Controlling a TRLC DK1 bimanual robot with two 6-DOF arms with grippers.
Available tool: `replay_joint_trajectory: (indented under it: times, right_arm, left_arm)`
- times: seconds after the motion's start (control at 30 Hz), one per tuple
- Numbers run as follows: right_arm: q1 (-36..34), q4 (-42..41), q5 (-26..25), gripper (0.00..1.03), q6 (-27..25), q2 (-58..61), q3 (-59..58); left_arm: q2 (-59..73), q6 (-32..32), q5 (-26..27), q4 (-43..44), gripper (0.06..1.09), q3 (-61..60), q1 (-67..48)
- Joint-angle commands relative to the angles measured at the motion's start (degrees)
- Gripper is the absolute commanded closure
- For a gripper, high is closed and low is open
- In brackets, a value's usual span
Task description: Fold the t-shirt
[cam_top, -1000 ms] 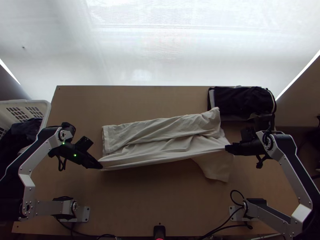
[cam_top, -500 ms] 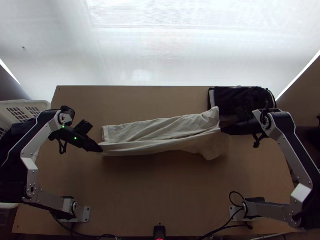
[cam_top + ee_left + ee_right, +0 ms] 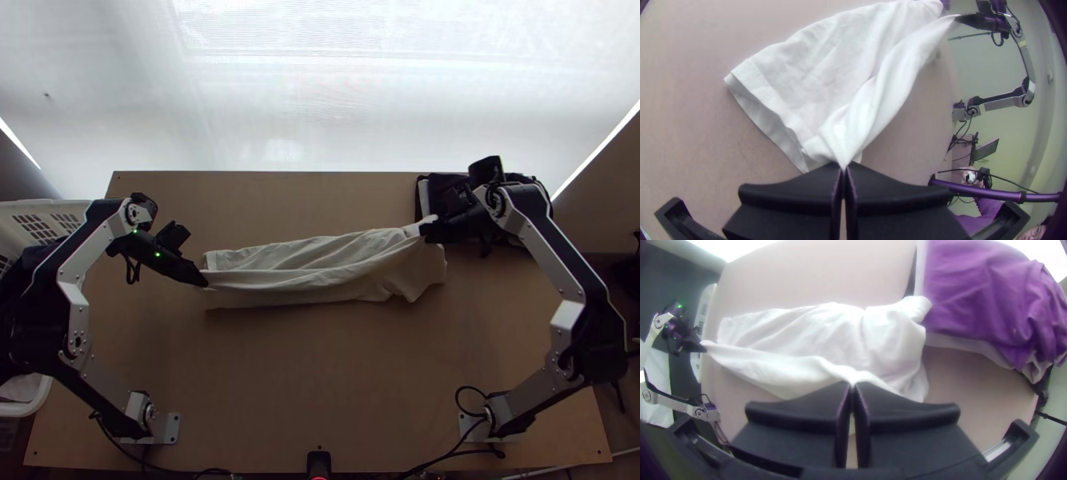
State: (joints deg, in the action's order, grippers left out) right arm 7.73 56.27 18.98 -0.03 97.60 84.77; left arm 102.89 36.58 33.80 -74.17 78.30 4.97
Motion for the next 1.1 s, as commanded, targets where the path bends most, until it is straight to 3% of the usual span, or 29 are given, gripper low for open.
replay_joint_trajectory:
  times: [0.0, 0.3, 0.7, 0.73, 0.8, 0.83, 0.87, 0.9, 0.93, 1.0, 1.07]
  right_arm:
    - [1.24, -0.99, -0.53, 1.0, 0.91, 9.71, 2.42]
    - [-2.28, -3.71, -5.18, 1.0, 0.82, 14.55, 2.06]
    - [-2.89, -4.94, -5.71, 1.0, 0.91, 16.48, 2.06]
    - [-2.72, -5.03, -5.71, 0.95, 1.0, 16.57, 2.06]
    - [-2.72, -4.94, -5.54, 0.73, 1.61, 16.57, 1.8]
    - [-2.72, -4.59, -5.54, 0.56, 1.7, 16.57, 1.71]
    - [-2.72, -3.98, -5.62, 0.23, 1.88, 16.48, 1.89]
    - [-2.72, -2.39, -5.62, 0.02, 1.44, 16.3, 2.33]
    - [-2.8, -0.55, -5.71, 0.04, 0.74, 15.69, 2.85]
    - [-3.6, 0.95, -5.62, 0.04, 0.56, 11.82, 2.33]
    - [-4.83, 4.99, -5.62, 0.04, 0.38, 8.04, 1.98]
  left_arm:
    - [5.13, -2.04, -0.75, -0.8, 1.05, 2.47, -0.84]
    - [9.08, -3.62, -3.13, -2.38, 1.05, 3.26, 2.15]
    - [12.6, -4.23, -3.48, -1.68, 1.05, 1.24, 5.13]
    - [12.51, -4.15, -3.22, -1.68, 1.05, 1.15, 4.96]
    - [12.25, -4.06, -2.95, -1.59, 1.05, 0.89, 4.52]
    - [12.16, -4.06, -2.95, -1.33, 1.05, 0.62, 4.34]
    - [11.98, -3.71, -2.86, -1.33, 1.04, 0.45, 4.08]
    - [11.81, -3.35, -2.78, -1.33, 0.97, 0.36, 3.9]
    - [11.37, -3.09, -2.69, -1.15, 0.78, 0.27, 3.9]
    - [10.49, -2.83, -2.69, -1.15, 0.1, 0.18, 3.99]
    - [9.08, -2.56, -2.69, -1.06, 0.1, 0.36, 4.52]
